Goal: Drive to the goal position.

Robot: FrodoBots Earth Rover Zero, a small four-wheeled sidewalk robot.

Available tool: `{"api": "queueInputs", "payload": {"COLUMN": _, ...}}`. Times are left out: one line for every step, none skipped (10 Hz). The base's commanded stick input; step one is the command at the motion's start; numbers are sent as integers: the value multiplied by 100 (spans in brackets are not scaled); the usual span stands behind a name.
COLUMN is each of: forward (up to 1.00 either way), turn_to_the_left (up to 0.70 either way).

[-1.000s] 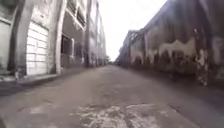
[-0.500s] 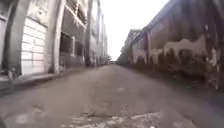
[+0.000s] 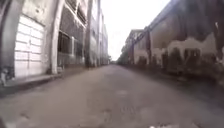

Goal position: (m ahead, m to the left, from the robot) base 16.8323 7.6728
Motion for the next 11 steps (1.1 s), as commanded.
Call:
{"api": "queueInputs", "payload": {"forward": 50, "turn_to_the_left": 0}}
{"api": "queueInputs", "payload": {"forward": 50, "turn_to_the_left": 0}}
{"api": "queueInputs", "payload": {"forward": 50, "turn_to_the_left": 0}}
{"api": "queueInputs", "payload": {"forward": 50, "turn_to_the_left": 0}}
{"api": "queueInputs", "payload": {"forward": 50, "turn_to_the_left": 0}}
{"api": "queueInputs", "payload": {"forward": 50, "turn_to_the_left": 0}}
{"api": "queueInputs", "payload": {"forward": 50, "turn_to_the_left": 0}}
{"api": "queueInputs", "payload": {"forward": 50, "turn_to_the_left": 0}}
{"api": "queueInputs", "payload": {"forward": 50, "turn_to_the_left": 0}}
{"api": "queueInputs", "payload": {"forward": 50, "turn_to_the_left": 0}}
{"api": "queueInputs", "payload": {"forward": 50, "turn_to_the_left": 0}}
